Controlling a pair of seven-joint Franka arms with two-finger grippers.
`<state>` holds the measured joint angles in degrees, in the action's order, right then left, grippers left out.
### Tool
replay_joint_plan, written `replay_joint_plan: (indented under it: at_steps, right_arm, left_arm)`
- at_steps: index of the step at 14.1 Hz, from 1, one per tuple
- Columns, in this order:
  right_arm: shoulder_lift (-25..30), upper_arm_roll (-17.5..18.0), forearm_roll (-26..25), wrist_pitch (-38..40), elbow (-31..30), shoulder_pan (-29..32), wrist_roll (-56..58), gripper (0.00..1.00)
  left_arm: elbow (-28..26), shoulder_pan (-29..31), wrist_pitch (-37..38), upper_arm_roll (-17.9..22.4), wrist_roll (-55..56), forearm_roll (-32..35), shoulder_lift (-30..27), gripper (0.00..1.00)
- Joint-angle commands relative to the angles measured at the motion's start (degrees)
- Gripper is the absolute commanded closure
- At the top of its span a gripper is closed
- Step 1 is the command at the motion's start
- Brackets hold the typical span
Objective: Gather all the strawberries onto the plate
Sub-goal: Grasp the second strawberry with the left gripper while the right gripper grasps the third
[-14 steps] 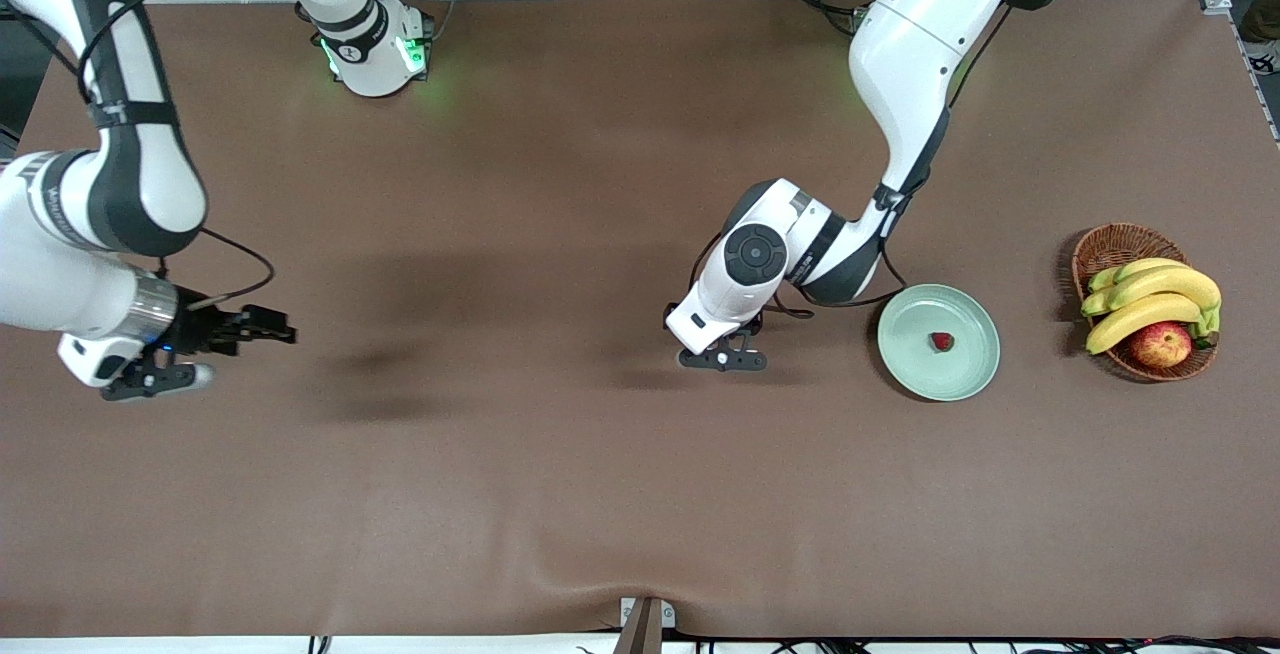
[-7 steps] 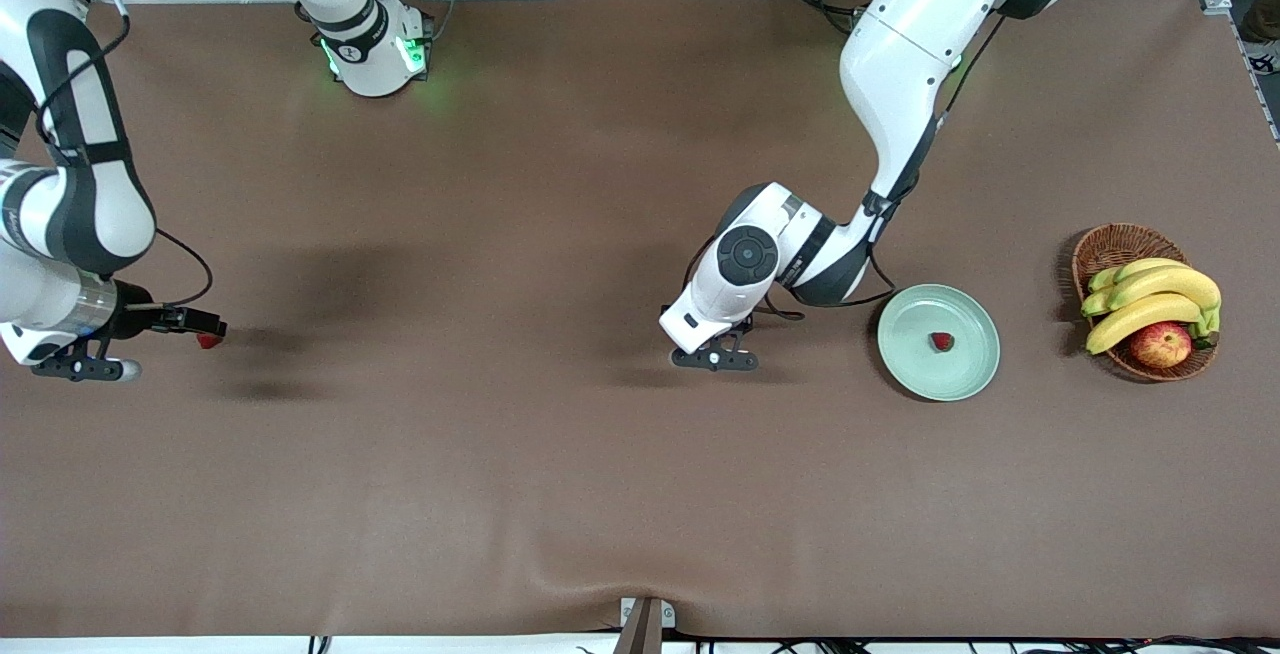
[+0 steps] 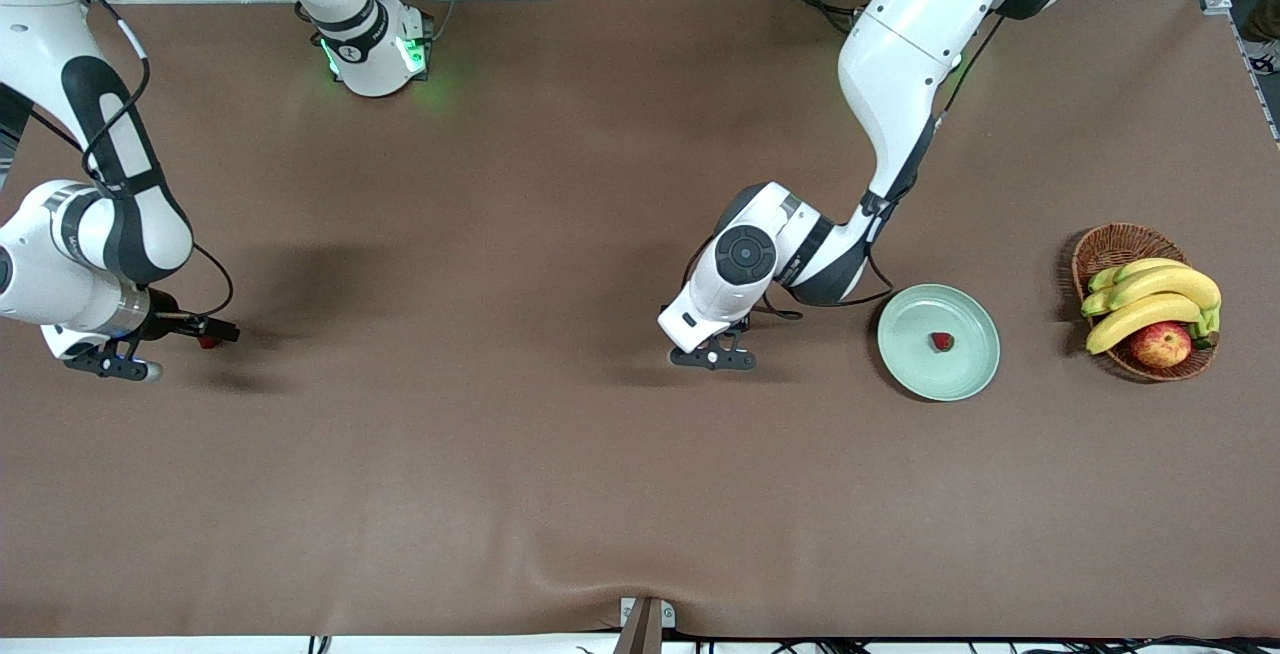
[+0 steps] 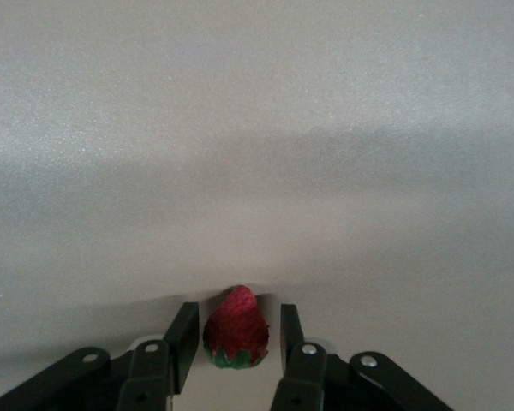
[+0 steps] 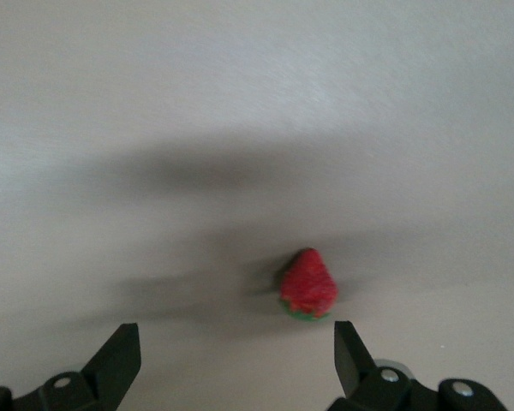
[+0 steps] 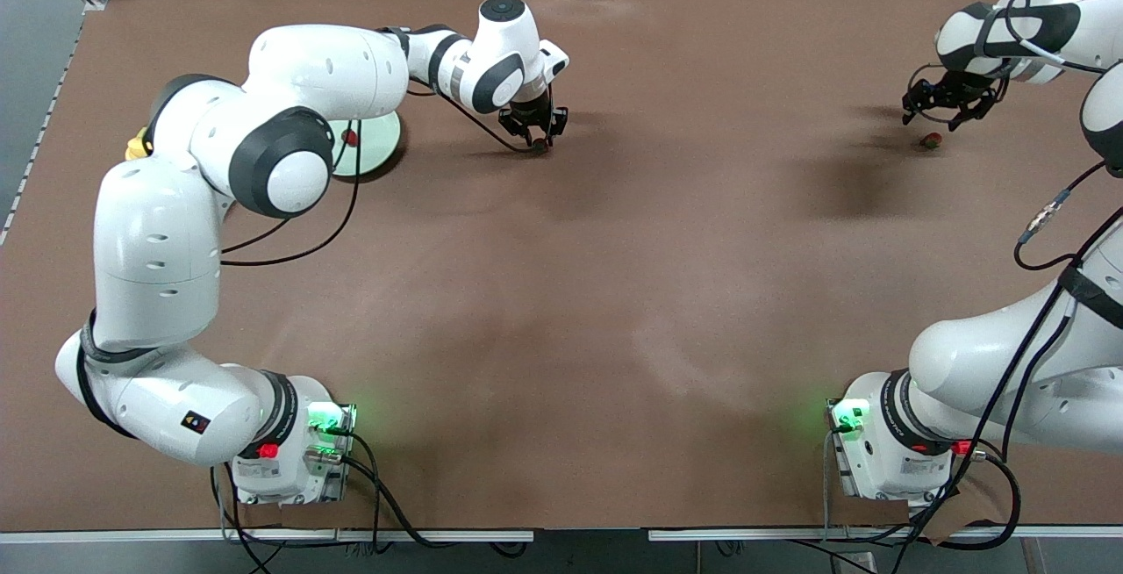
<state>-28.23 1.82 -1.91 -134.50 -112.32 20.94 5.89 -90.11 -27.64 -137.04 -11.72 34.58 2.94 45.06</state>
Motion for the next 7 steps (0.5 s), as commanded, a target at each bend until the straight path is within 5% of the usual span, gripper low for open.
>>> replay_joint_plan:
  at_steps: [1, 7]
  right_arm:
    - [-0.68, 1.08, -1.96, -1.72, -0.89, 2.0, -0.88, 0.0]
    - [-3.67, 1.08, -2.31, -7.6, -0.71, 4.45, 4.29, 0.0]
  left_arm:
    - [0.28, -0.48, -0.07, 0.38, 1.02, 0.4, 0.29, 0.55]
    - [0.28, -0.39, 0.55, 0.38, 0.93, 0.49, -0.5, 0.83]
